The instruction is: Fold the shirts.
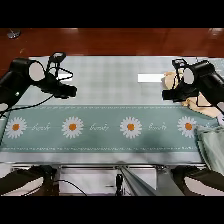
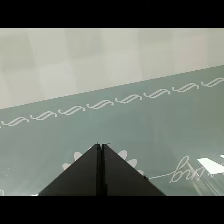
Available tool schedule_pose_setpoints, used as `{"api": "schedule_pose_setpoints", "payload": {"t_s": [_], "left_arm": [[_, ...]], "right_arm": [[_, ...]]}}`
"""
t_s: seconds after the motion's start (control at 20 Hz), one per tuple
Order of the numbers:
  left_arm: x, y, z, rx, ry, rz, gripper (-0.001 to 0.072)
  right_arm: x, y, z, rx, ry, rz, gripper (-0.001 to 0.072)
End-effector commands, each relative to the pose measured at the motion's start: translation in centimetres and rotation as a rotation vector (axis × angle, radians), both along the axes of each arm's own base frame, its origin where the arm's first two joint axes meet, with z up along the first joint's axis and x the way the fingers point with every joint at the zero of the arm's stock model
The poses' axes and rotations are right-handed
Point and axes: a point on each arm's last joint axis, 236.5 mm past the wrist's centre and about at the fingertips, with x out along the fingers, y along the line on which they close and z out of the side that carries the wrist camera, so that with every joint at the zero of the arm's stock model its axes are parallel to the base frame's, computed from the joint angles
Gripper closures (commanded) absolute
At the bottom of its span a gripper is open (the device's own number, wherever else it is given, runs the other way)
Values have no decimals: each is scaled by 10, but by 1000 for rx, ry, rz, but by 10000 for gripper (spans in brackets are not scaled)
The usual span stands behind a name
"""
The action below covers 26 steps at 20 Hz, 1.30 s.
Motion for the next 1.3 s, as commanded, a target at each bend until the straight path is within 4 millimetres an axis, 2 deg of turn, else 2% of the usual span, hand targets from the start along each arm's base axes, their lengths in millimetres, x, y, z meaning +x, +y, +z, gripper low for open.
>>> {"api": "schedule_pose_setpoints", "payload": {"t_s": [0.0,0.65,0.7,0.85,0.9,0.95,1.0,1.1,1.25], "left_arm": [[0,0,0,0,1,0,679],[0,0,0,0,1,0,678],[3,-1,0,-4,-13,0,678],[29,-8,5,-32,-113,6,675],[39,-8,5,-32,-151,7,580],[48,-6,5,-24,-183,6,291],[55,-4,1,-10,-198,5,11],[63,13,-7,79,-213,-14,1],[73,32,-8,109,-233,9,1]], "right_arm": [[0,0,0,0,2,0,694],[2,1,0,4,-7,-2,694],[7,3,0,10,-31,2,694],[46,11,10,38,-195,45,693],[63,8,18,10,-270,75,649],[78,0,28,-31,-338,94,337],[92,-9,37,-70,-401,107,86],[108,-50,42,-127,-475,-1,86],[106,-134,23,-96,-498,-311,88]]}}
